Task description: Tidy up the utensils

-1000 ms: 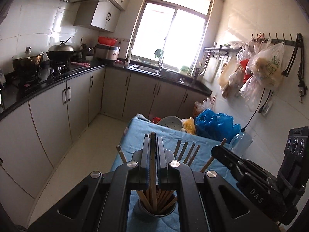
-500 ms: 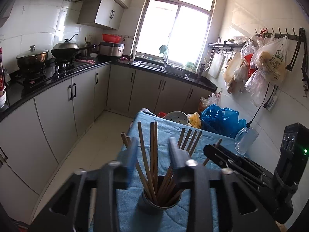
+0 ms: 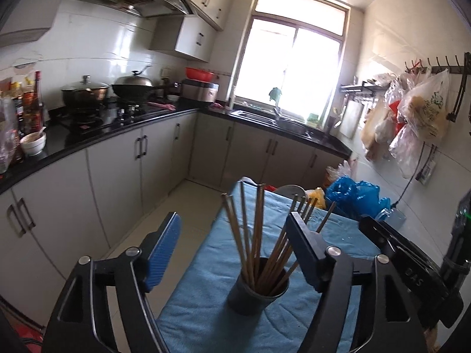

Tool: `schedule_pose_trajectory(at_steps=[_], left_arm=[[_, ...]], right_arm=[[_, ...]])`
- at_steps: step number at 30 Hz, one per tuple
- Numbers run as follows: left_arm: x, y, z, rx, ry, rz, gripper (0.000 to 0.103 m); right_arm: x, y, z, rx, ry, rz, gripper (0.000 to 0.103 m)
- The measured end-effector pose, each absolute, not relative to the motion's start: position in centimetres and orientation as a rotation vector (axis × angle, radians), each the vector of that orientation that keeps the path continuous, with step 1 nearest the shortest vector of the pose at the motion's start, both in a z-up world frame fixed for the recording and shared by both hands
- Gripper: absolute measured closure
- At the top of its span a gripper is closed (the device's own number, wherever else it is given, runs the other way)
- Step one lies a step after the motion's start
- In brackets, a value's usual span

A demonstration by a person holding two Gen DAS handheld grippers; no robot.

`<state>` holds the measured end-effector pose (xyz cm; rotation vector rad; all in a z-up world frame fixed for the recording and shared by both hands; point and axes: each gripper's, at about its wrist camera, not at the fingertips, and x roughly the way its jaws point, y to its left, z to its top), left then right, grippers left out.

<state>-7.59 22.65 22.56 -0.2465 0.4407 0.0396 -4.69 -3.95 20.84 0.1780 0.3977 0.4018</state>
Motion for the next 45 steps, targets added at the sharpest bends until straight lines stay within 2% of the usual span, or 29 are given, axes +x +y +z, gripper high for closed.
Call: schedule_pose_trajectory(at_steps=[7, 18, 22, 25, 35, 45], left_arm=[[-9.9, 21.2, 20.1, -0.173, 0.452, 0.106, 0.023], [-12.1, 19.9, 16.3, -0.085, 0.524, 0.192, 0.022], [-13.7, 19.3, 16.8, -0.029, 0.461, 0.261, 0.008], [-15.6, 18.4, 17.8, 0.009, 0.379, 0.308, 0.003], [-19.9, 16.0, 19.6, 0.067, 0.242, 0.317, 0.0], [-21.6, 14.7, 19.4, 0.052, 0.266, 0.271, 0.0]], right_arm=[[-7.8, -5.9, 18.7, 0.168, 0.441, 0.358, 0.032], [-12.2, -9.0, 16.7, 0.171, 0.471, 0.27, 0.025], [-14.1, -9.4, 15.5, 0.144, 0.486, 0.236, 0.023], [-15.3, -9.6, 15.0, 0.139, 0.499, 0.225, 0.023], [-19.0, -10.8, 14.9, 0.15, 0.472, 0.178, 0.019], [-20.3, -10.9, 14.0, 0.155, 0.503, 0.134, 0.018]])
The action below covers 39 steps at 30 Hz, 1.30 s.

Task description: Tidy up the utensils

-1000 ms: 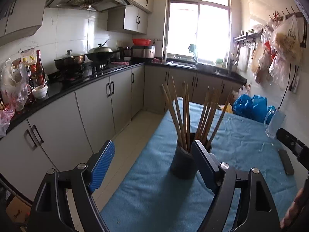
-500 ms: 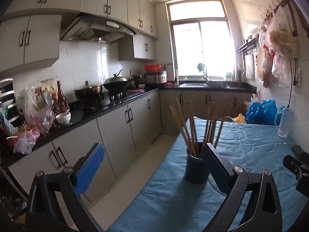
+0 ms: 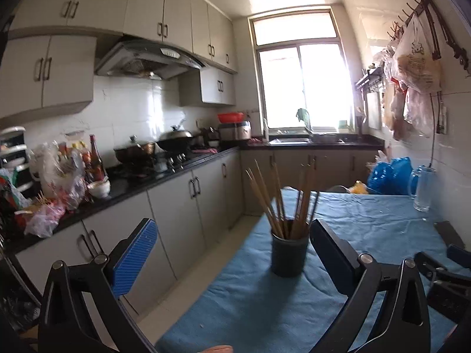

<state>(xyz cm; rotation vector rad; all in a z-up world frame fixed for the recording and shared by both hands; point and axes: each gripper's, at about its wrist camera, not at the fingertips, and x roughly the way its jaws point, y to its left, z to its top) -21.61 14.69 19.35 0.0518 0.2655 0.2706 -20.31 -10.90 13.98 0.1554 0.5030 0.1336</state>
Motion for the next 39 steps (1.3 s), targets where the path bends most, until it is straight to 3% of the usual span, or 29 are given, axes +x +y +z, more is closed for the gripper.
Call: schedule_pose_trajectory(at_steps=[14, 39], left_arm=[[-19.5, 16.2, 16.2, -0.016, 0.474, 0.188, 0.0], [-17.6, 17.7, 13.4, -0.064, 0.571, 0.19, 0.0]], right_arm=[[-20.9, -7.9, 13.2, 0.049, 0.478, 0.11, 0.014], [-19.4, -5.5, 11.9, 0.002, 0.516, 0.099, 0.013]])
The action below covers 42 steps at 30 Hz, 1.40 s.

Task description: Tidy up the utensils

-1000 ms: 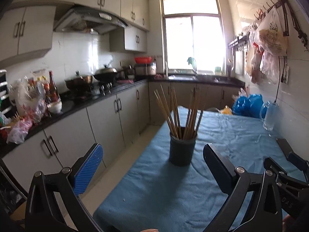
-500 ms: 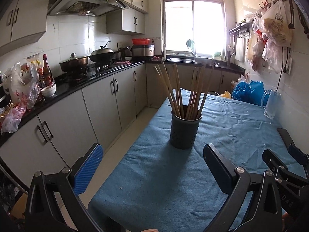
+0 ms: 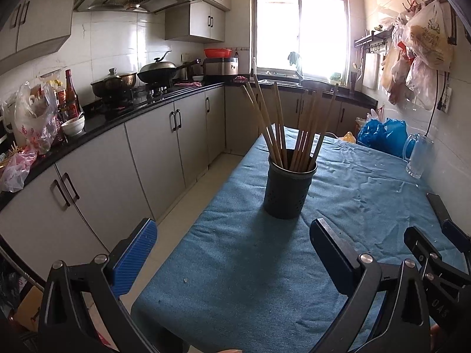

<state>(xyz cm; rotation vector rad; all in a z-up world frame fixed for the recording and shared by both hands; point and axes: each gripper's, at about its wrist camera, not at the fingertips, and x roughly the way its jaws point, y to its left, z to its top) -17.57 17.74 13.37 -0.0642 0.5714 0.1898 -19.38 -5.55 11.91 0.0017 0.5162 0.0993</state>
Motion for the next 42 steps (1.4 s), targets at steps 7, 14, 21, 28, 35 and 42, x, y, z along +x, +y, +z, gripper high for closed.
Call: schedule_pose_trajectory(at_steps=[7, 14, 21, 28, 35, 42], left_arm=[[-17.6, 17.8, 13.1, -0.067, 0.572, 0.185, 0.0], [-17.6, 17.7, 13.1, -0.06, 0.567, 0.185, 0.0], [-17.4, 17.6, 12.9, -0.06, 0.575, 0.182, 0.0], [-17.1, 17.6, 12.7, -0.061, 0.582, 0.179, 0.0], [-17.0, 17.7, 12.5, -0.065, 0.59, 0.179, 0.0], [-16.9, 17.8, 12.4, -0.071, 0.59, 0.182, 0.0]], right_arm=[[-19.5, -5.3, 11.9, 0.001, 0.494, 0.096, 0.013], [-19.5, -5.1, 11.9, -0.002, 0.488, 0.096, 0.013], [-19.4, -5.0, 11.7, -0.002, 0.493, 0.096, 0.013], [-19.4, -5.0, 11.6, -0.002, 0.49, 0.095, 0.013], [-19.2, -4.6, 11.4, -0.009, 0.498, 0.103, 0.012], [-19.0, -4.4, 11.4, -0.011, 0.497, 0.109, 0.012]])
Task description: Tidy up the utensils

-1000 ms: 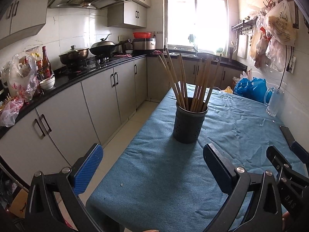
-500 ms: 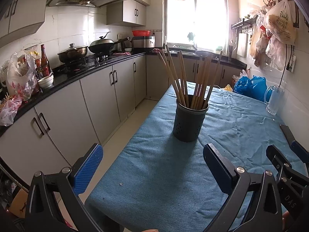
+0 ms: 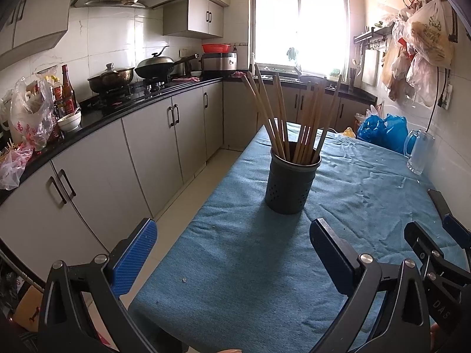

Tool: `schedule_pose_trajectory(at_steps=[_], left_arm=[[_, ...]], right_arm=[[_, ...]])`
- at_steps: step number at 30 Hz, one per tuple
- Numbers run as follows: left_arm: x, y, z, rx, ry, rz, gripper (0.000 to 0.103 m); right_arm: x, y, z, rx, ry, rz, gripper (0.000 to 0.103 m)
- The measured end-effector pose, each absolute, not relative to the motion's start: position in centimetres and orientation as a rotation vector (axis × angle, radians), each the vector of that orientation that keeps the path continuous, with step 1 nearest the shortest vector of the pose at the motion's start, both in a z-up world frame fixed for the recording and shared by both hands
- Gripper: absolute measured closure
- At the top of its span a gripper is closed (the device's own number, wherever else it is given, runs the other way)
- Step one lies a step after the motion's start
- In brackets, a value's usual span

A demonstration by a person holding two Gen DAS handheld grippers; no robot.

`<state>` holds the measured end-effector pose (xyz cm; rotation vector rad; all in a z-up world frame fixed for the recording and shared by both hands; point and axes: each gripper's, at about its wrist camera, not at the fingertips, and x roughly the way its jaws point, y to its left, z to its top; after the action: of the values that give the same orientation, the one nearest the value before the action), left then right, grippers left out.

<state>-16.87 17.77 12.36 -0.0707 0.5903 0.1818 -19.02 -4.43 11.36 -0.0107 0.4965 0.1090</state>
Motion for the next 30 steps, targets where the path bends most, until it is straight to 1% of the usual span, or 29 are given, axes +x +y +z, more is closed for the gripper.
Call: schedule_pose_trajectory(at_steps=[16, 22, 30], left_arm=[[-16.1, 19.4, 11.9, -0.1, 0.59, 0.204, 0.0], [-15.7, 20.9, 12.2, -0.104, 0.572, 0.239, 0.0], [-14.9, 22.2, 11.8, -0.131, 0.592, 0.262, 0.0]], right_arm=[[-17.7, -3.5, 11.7, -0.015, 0.489, 0.137, 0.011], [-16.8, -2.0, 12.5, -0.056, 0.448, 0.158, 0.01], [-15.8, -0.2, 12.3, -0.085, 0.45, 0.204, 0.01]])
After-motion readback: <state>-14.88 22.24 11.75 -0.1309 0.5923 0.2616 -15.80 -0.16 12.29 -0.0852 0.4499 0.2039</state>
